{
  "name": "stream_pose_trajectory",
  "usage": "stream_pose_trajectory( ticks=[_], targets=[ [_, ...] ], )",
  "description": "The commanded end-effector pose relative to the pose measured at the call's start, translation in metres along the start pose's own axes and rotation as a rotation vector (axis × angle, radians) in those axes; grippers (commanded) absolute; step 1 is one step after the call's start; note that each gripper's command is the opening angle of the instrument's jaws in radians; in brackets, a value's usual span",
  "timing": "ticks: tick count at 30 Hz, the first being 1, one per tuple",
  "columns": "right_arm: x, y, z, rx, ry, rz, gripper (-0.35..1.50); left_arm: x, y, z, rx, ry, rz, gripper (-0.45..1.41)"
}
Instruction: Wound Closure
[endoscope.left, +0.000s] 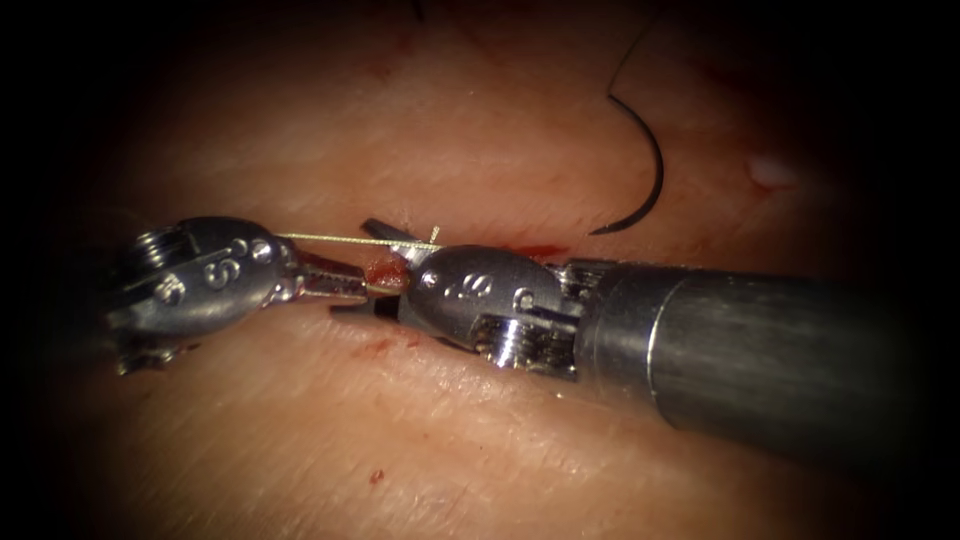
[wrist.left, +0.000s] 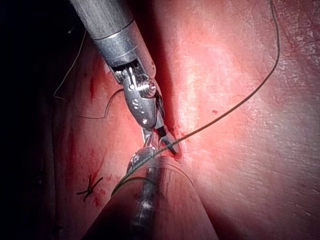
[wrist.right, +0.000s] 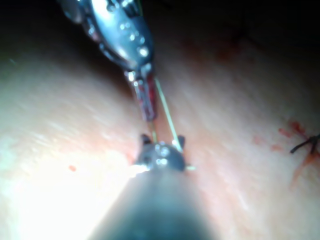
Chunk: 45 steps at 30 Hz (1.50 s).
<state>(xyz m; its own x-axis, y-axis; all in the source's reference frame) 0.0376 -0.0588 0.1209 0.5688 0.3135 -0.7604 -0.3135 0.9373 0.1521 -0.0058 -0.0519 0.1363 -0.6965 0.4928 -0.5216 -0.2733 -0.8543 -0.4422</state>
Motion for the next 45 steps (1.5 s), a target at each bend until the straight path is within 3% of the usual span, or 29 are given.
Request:
stream_pose_trajectory(
  ticks=[1,20,22,24,25,26,27,34,40,43,45],
  targets=[
    [0.0002,-0.0001,0.0012,0.001,0.005,-0.006,1.38,0.0001,-0.0005,0.0007,0.001,0.000,0.001,-0.45],
    [0.0002,-0.0009,0.0035,0.014,0.030,-0.009,1.41,0.0001,-0.0003,0.0005,0.005,0.011,-0.001,-0.45],
    [0.0002,-0.0008,0.0034,0.014,0.033,-0.009,1.29,0.0001,-0.0002,0.0005,0.003,0.011,0.005,-0.45],
    [0.0002,-0.0007,0.0032,0.026,0.030,-0.009,0.92,0.0001,-0.0002,0.0005,0.003,0.011,0.004,-0.45],
    [0.0001,-0.0006,0.0031,0.039,0.034,-0.009,0.50,0.0002,-0.0002,0.0005,0.003,0.011,0.004,-0.45],
    [0.0001,-0.0004,0.0027,0.041,0.038,-0.010,-0.17,0.0002,-0.0001,0.0004,0.003,0.011,0.004,-0.45],
    [0.0000,-0.0003,0.0025,0.038,0.053,-0.008,-0.35,0.0002,0.0000,0.0004,0.004,0.011,0.003,-0.45],
    [0.0009,0.0011,0.0006,0.031,0.121,-0.013,-0.35,0.0002,0.0002,0.0003,0.005,0.014,0.001,-0.45],
    [0.0009,0.0003,-0.0001,0.056,0.112,-0.037,-0.35,-0.0004,0.0003,-0.0003,0.002,0.017,0.003,-0.45],
    [0.0005,-0.0005,-0.0012,0.072,0.119,-0.050,1.14,-0.0012,0.0002,-0.0011,-0.004,0.017,0.009,-0.45],
    [0.0001,-0.0011,-0.0025,0.088,0.123,-0.026,1.43,-0.0021,-0.0001,-0.0019,-0.003,0.018,0.014,-0.45]
  ],
)
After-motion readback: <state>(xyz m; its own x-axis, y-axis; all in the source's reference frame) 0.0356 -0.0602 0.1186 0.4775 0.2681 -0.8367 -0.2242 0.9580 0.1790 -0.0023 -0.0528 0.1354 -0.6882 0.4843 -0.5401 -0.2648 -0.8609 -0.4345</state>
